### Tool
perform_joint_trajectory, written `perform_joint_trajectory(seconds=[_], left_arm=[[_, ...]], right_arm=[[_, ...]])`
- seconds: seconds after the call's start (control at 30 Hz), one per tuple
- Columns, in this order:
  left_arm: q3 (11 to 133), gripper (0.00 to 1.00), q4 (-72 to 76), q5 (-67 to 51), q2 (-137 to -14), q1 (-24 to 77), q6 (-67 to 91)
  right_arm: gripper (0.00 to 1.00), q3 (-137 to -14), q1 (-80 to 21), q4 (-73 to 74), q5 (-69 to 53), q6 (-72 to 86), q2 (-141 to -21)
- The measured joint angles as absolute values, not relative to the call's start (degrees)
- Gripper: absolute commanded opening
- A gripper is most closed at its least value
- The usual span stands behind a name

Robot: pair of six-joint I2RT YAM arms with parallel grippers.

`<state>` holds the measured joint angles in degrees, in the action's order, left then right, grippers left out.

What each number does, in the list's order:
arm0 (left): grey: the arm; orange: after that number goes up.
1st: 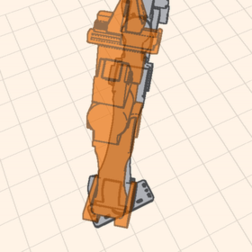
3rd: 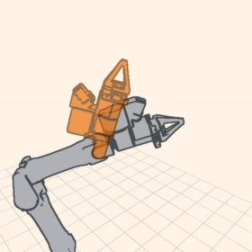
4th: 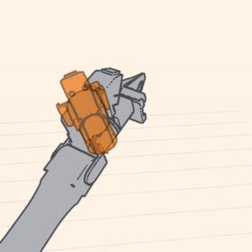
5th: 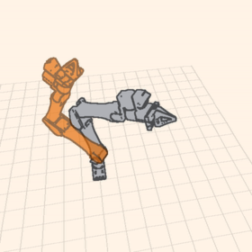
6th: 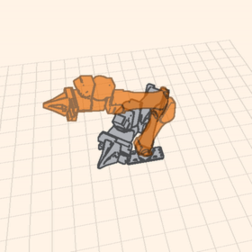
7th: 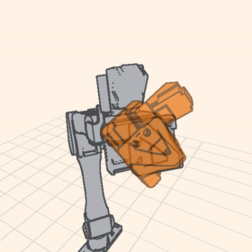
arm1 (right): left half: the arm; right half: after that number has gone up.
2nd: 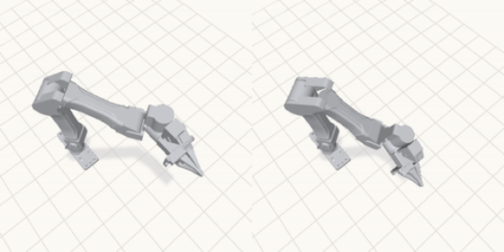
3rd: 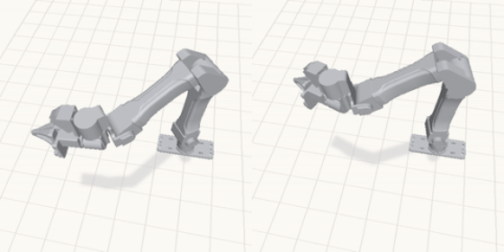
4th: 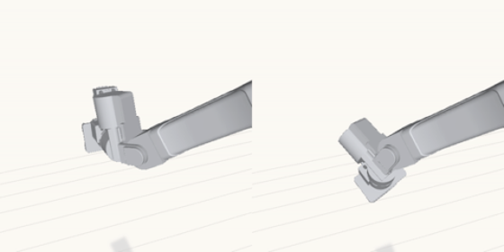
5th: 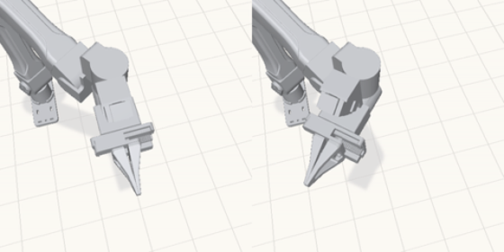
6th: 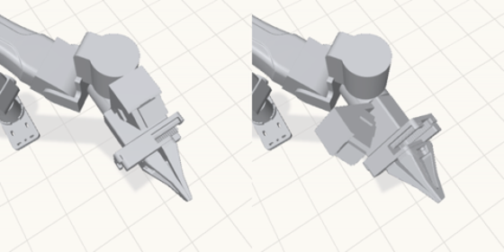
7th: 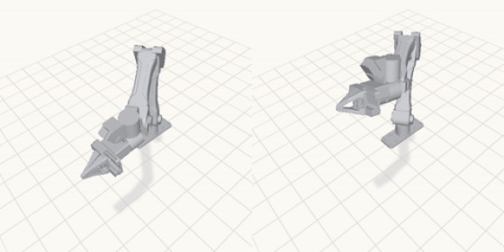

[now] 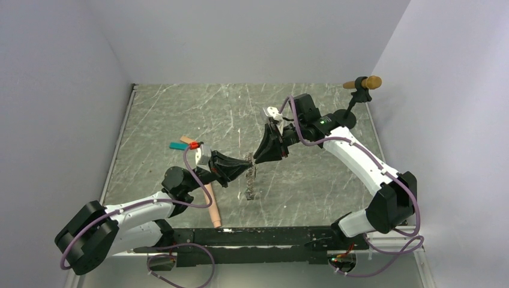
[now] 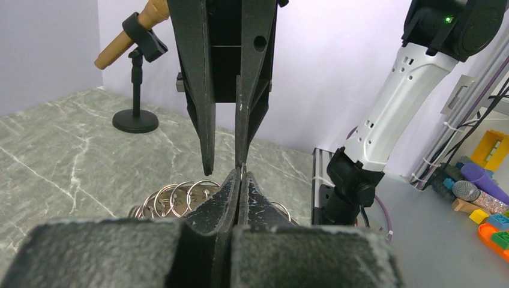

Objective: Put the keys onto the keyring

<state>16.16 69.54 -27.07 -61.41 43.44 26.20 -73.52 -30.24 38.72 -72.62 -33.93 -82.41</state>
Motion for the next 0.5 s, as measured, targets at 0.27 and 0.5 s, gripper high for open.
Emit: perform_joint_trajectory(seconds=[0.27,0.5], left_arm=[[16.2,0.00,69.1,-25.8,-60.5,43.4,26.1],[16.2,0.00,68.7,-24.8,-60.1,43.4,26.0]], right_arm=[[0.25,-73.5,-30.8,40.7,-73.7,-36.1,-82.4],[0.22,-73.5,-31.2,41.4,-74.1,-36.9,-82.4]])
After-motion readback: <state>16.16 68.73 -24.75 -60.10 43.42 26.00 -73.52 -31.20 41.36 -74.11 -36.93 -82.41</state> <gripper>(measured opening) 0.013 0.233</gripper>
